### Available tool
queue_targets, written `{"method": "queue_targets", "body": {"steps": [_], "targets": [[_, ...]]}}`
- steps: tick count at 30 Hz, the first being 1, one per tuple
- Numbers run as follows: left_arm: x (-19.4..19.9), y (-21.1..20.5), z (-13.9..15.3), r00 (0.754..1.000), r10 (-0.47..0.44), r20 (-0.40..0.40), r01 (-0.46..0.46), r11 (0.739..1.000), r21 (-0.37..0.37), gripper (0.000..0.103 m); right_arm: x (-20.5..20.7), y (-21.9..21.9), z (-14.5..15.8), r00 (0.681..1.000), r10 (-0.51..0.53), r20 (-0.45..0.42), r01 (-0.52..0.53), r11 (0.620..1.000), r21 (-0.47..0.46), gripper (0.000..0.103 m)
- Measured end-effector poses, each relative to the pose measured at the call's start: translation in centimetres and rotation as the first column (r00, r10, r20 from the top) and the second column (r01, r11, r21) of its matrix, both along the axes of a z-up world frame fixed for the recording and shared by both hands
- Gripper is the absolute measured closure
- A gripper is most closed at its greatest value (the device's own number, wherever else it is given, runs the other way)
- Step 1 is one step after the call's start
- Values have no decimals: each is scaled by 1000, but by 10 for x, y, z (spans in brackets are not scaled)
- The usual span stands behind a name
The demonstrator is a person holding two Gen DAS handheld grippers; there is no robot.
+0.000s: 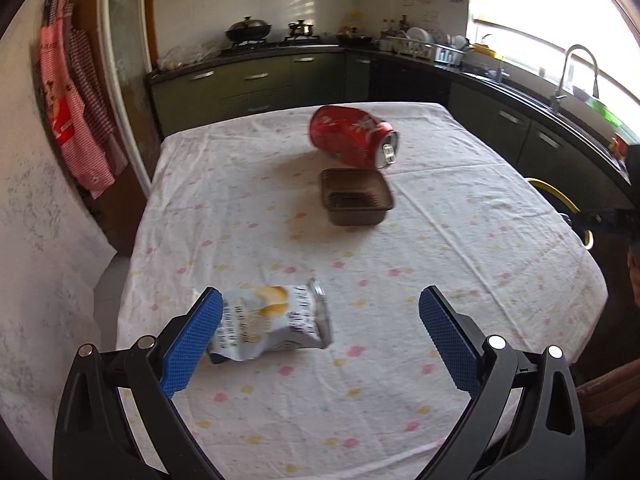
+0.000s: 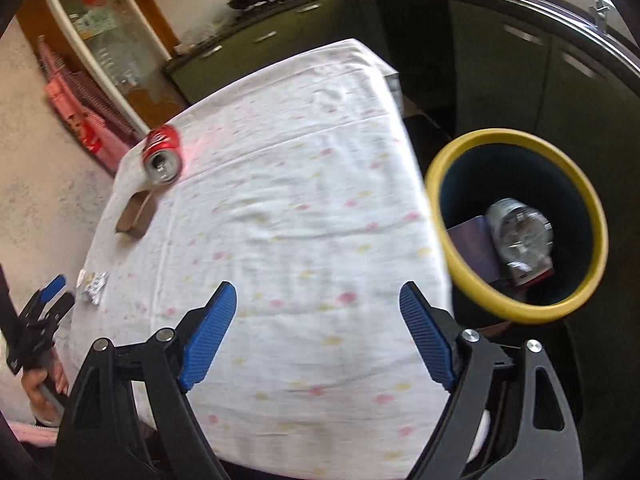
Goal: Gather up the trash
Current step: 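Grasp the silver snack wrapper with the left gripper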
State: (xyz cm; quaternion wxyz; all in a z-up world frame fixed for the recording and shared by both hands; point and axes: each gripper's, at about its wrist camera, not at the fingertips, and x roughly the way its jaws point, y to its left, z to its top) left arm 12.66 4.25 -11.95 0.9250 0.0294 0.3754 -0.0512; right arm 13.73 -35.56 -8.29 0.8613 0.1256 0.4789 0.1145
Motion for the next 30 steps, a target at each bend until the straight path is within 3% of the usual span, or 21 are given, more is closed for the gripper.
{"method": "queue_targets", "body": {"steps": [2,4,6,7,9,11,13,18,21,23,25,27,28,29,30], "targets": [[1,7,-1,1000,-1,23,0,1000,28,6,-5,16,2,999,26,19,-26,1000,5,24],[1,10,-3,998,-59,36,57,997,57,6,-7,29,4,998,50,38,-49,999,-4,24],[1,12,-4,981,-190,25,187,979,86,6,-7,35,6,996,72,43,-72,997,-5,24],[3,10,-4,967,-255,9,253,963,93,6,-3,38,2,996,84,39,-84,996,-5,24],[8,12,-5,914,-403,-52,406,907,110,6,1,42,-3,995,96,28,-96,995,-9,24],[18,14,-8,877,-470,-102,480,870,116,6,0,43,-7,996,93,16,-93,996,-3,23],[31,17,-14,839,-522,-156,537,840,74,6,-1,43,-12,996,88,3,-88,996,22,23],[54,16,-37,776,-560,-290,598,800,57,6,1,45,-22,996,82,-28,-80,996,49,23],[39,14,-43,736,-571,-363,622,782,33,6,1,44,-19,996,83,-26,-81,996,45,23],[25,13,-42,737,-558,-382,609,793,16,6,3,42,-18,997,79,-22,-78,996,50,22],[14,12,-40,756,-525,-390,570,822,-3,6,5,43,-18,996,81,-21,-79,995,62,22],[12,11,-38,799,-461,-387,503,864,7,6,8,45,-21,996,89,-25,-87,993,77,22],[18,13,-40,828,-392,-402,429,903,4,6,9,47,-22,995,94,-27,-92,992,84,22],[25,18,-43,845,-329,-422,351,936,-26,6,9,49,-23,995,99,-28,-96,992,88,22],[30,21,-42,852,-297,-431,299,952,-64,6,8,51,-23,994,104,-30,-101,991,90,22]]}}
